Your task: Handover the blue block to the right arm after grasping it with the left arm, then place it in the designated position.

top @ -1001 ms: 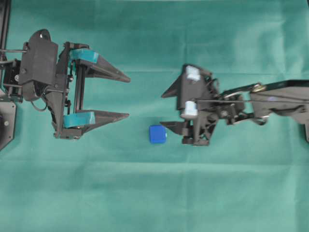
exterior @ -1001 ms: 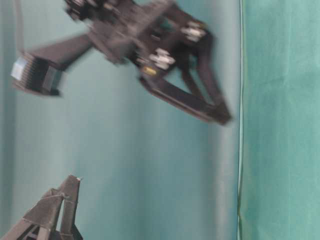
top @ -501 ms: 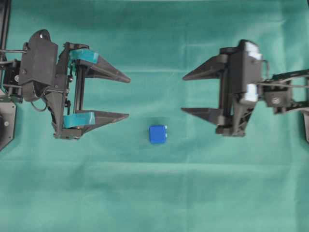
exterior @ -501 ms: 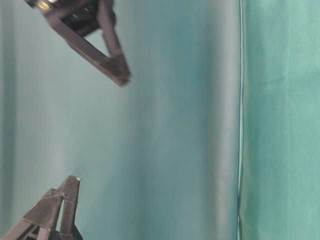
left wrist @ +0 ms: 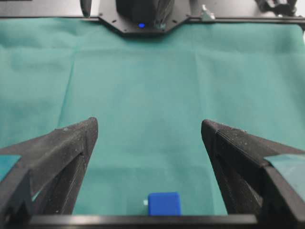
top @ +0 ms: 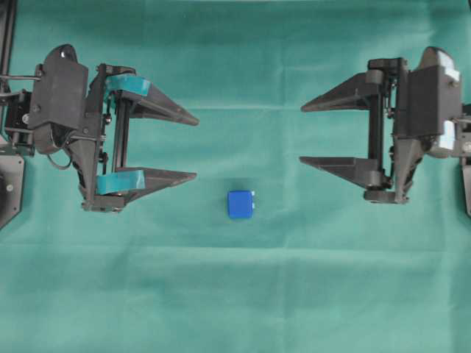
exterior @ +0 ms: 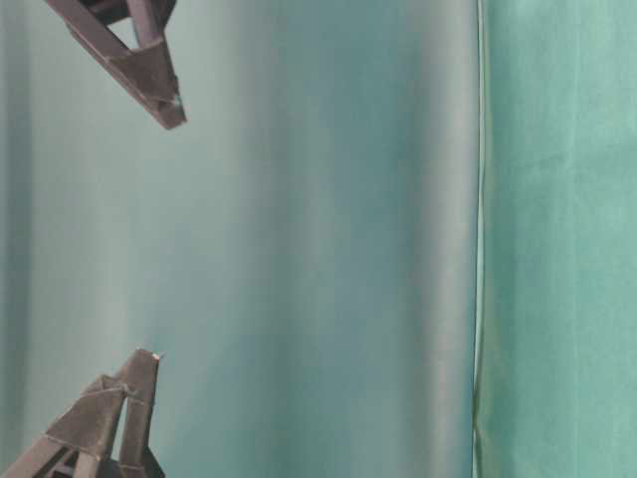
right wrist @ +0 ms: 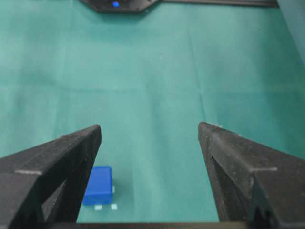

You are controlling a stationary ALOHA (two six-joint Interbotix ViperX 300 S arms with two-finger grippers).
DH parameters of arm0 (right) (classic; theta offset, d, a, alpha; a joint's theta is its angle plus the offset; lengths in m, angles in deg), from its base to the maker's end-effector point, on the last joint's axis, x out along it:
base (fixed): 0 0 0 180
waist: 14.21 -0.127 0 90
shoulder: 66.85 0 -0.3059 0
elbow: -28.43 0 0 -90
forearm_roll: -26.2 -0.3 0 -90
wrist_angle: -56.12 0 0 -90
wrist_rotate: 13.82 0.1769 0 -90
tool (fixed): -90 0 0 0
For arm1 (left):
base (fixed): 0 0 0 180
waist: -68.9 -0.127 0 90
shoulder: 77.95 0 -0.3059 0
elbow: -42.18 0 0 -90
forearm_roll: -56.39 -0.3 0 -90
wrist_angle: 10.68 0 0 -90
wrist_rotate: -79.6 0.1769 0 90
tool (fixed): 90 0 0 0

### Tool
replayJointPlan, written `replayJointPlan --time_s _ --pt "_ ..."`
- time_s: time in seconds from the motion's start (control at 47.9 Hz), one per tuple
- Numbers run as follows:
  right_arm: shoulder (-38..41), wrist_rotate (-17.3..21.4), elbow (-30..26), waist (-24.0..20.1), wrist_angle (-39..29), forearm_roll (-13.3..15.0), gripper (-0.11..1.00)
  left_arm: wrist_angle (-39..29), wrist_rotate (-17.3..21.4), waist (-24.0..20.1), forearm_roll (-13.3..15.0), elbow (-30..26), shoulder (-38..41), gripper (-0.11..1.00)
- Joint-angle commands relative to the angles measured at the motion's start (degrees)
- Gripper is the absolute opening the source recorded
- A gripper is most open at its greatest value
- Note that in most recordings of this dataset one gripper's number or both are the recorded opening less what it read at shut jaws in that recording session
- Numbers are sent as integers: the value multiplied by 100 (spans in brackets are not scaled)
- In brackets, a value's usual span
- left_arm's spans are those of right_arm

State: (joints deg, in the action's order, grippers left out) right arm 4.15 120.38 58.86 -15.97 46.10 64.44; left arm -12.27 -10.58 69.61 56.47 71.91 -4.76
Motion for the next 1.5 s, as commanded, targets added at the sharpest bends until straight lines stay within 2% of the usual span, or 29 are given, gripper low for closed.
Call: replayJointPlan --time_s 0.0,0.584,1.481 --pt "-132 -9 -35 0 97 62 82 35 9 -9 -18 -167 -79 99" --pt "-519 -9 422 26 554 105 82 53 9 -9 -9 -158 -79 99" --pt "-510 -9 431 79 633 132 82 62 9 -9 -18 -158 -79 99"
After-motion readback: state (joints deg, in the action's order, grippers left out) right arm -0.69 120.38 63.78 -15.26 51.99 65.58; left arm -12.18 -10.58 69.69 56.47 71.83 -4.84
